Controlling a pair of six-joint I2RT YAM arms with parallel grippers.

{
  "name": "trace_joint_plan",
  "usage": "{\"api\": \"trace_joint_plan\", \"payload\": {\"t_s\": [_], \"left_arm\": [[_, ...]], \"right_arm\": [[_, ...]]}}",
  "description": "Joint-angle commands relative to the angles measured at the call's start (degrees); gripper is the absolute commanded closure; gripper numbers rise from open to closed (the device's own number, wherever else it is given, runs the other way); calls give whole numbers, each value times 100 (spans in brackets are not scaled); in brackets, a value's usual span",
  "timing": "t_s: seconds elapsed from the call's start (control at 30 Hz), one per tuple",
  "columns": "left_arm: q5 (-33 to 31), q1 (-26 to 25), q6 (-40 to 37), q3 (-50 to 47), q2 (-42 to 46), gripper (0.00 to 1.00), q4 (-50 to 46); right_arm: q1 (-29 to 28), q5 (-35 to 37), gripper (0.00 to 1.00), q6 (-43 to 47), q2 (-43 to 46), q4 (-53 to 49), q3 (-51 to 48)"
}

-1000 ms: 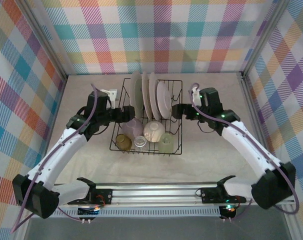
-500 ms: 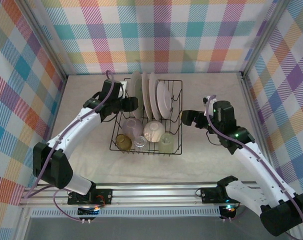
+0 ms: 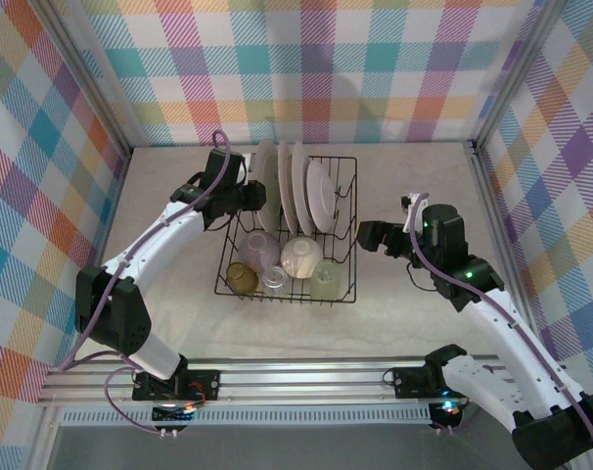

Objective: Unload the mixed dishes from the dish rack

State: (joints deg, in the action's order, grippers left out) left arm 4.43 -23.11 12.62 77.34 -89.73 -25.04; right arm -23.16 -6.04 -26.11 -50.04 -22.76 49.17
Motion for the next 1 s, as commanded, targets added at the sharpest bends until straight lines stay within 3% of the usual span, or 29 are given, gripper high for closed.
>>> {"api": "trace_joint_plan", "payload": {"t_s": [0.0, 0.13, 0.6, 0.97], "left_arm": [[108, 17, 39, 223, -69, 85, 124], [221, 17, 94, 293, -64, 100, 44], [213, 17, 465, 331, 729, 100, 3], [-417, 17, 361, 364, 1492, 100, -241]], "right_arm": [[39, -72, 1, -69, 41, 44, -65], [39, -47, 1, -121, 52, 97, -116], [39, 111, 1, -94, -34, 4, -64], [39, 360, 1, -31, 198, -299, 64]]}}
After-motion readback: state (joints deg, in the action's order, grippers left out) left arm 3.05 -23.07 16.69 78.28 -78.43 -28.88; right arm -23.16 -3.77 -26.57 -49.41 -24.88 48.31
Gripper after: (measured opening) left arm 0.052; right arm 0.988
